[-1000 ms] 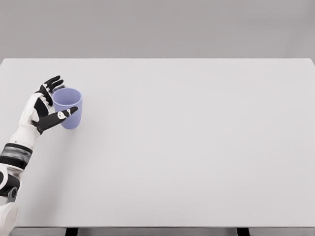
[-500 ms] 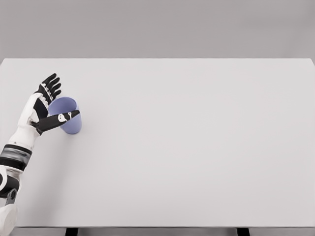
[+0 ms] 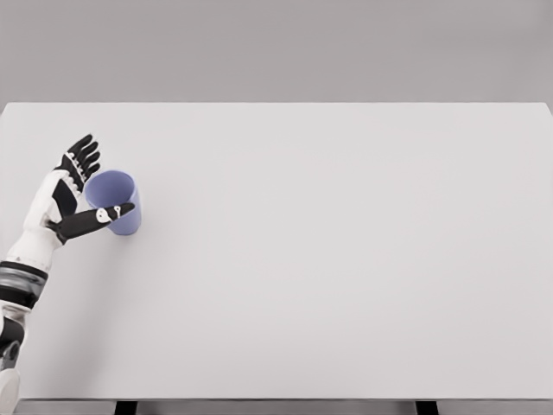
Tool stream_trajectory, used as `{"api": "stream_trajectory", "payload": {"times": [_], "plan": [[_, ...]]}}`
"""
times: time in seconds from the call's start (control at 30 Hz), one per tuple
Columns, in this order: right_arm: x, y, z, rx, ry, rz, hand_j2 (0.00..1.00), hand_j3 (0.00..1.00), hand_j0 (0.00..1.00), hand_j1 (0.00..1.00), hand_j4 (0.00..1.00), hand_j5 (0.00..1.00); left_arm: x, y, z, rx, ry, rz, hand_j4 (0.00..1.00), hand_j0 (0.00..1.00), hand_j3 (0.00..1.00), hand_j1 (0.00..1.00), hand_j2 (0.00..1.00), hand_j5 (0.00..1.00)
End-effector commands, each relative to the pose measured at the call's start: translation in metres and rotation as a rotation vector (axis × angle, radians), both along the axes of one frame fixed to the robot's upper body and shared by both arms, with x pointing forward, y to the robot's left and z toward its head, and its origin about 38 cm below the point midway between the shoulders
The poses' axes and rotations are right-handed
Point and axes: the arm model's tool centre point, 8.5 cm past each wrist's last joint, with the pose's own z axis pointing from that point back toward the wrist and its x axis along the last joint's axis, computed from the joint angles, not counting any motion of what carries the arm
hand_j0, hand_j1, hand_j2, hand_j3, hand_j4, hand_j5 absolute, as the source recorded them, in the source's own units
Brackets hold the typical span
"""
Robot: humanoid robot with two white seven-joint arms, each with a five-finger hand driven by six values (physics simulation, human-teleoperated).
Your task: Flip the cup with left arm and place it on the table
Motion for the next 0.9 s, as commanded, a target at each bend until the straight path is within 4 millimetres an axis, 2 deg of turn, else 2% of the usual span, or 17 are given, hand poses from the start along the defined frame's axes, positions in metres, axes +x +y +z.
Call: {"api": "stream_trajectory", "payload": {"times": [0.0, 0.23, 0.53, 0.6, 0.7, 0.8, 0.87], "plan": [[0.0, 0.0, 0.0, 0.0, 0.0, 0.0, 1.0, 1.0, 1.0, 1.0, 1.0, 1.0, 0.0, 0.001, 0.007, 0.003, -0.019, 0.001, 1.0, 1.0, 1.0, 1.0, 1.0, 1.0], [0.0, 0.0, 0.0, 0.0, 0.0, 0.0, 1.0, 1.0, 1.0, 1.0, 1.0, 1.0, -0.01, 0.016, 0.015, 0.04, -0.037, 0.016, 1.0, 1.0, 1.0, 1.0, 1.0, 1.0], [0.0, 0.0, 0.0, 0.0, 0.0, 0.0, 1.0, 1.0, 1.0, 1.0, 1.0, 1.0, -0.01, 0.021, 0.024, 0.071, -0.07, 0.006, 1.0, 1.0, 1.0, 1.0, 1.0, 1.0], [0.0, 0.0, 0.0, 0.0, 0.0, 0.0, 1.0, 1.0, 1.0, 1.0, 1.0, 1.0, -0.014, 0.029, 0.033, 0.12, -0.124, -0.014, 1.0, 1.0, 1.0, 1.0, 1.0, 1.0], [0.0, 0.0, 0.0, 0.0, 0.0, 0.0, 1.0, 1.0, 1.0, 1.0, 1.0, 1.0, -0.018, 0.045, 0.054, 0.29, -0.197, -0.069, 1.0, 1.0, 1.0, 1.0, 1.0, 1.0], [0.0, 0.0, 0.0, 0.0, 0.0, 0.0, 1.0, 1.0, 1.0, 1.0, 1.0, 1.0, -0.022, 0.043, 0.065, 0.363, -0.295, -0.111, 1.0, 1.0, 1.0, 1.0, 1.0, 1.0], [0.0, 0.0, 0.0, 0.0, 0.0, 0.0, 1.0, 1.0, 1.0, 1.0, 1.0, 1.0, -0.023, 0.043, 0.066, 0.401, -0.302, -0.127, 1.0, 1.0, 1.0, 1.0, 1.0, 1.0]]}}
